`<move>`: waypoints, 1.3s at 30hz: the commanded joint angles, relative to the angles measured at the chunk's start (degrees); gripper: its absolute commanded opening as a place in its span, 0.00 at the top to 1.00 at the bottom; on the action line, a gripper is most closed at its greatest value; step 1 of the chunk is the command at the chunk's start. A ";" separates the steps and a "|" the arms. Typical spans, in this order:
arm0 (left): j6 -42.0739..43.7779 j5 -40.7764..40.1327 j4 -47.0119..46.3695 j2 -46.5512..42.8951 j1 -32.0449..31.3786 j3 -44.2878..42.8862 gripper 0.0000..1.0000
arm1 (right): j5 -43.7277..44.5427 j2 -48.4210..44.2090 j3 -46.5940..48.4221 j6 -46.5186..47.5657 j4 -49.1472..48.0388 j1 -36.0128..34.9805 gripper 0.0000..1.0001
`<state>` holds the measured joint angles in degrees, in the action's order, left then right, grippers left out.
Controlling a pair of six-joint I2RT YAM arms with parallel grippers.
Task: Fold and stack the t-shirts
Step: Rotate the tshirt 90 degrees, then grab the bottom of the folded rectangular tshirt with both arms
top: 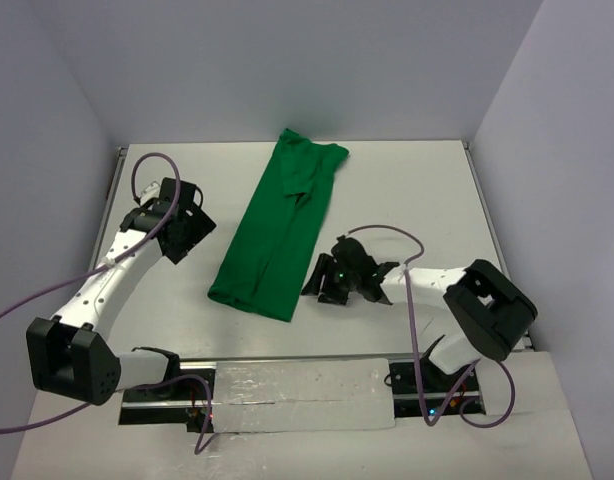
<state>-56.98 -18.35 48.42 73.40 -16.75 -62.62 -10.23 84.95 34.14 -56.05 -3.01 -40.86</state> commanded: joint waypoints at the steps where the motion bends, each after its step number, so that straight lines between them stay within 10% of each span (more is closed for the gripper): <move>1: 1.61 1.74 -1.79 -1.64 0.41 1.80 0.15 | -0.75 7.25 3.29 -5.66 -11.18 -6.60 0.41; 5: 1.31 1.06 -1.36 -2.41 0.49 2.58 0.15 | -0.37 12.96 5.22 -7.60 -12.61 -9.68 0.57; 8: 1.08 0.77 -1.05 -3.35 0.50 3.64 0.15 | 0.56 13.33 3.50 -9.07 -13.33 -10.04 0.91; 10: 1.08 1.02 -1.21 -4.17 0.51 4.79 0.15 | 2.51 10.04 1.53 -9.18 -12.01 -9.83 0.91; 18: 2.45 8.79 -4.82 -8.50 -0.77 13.23 0.17 | 8.91 -7.42 -7.49 -4.83 -0.90 -5.78 0.91; 28: -8.60 17.77 -19.28 -7.29 -21.86 24.62 0.24 | 17.41 -26.86 -16.13 2.74 15.82 3.28 0.91; 33: -13.78 19.64 -26.50 -5.83 -26.64 31.10 0.30 | 15.33 -29.70 -16.37 3.42 17.93 3.59 0.47; 39: -17.89 20.11 -34.50 -7.39 -30.61 36.68 0.35 | 11.03 -30.54 -19.81 1.38 15.50 3.68 0.43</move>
<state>-70.12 0.56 24.24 67.55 -44.95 -28.32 3.14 54.83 17.35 -54.13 11.57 -37.45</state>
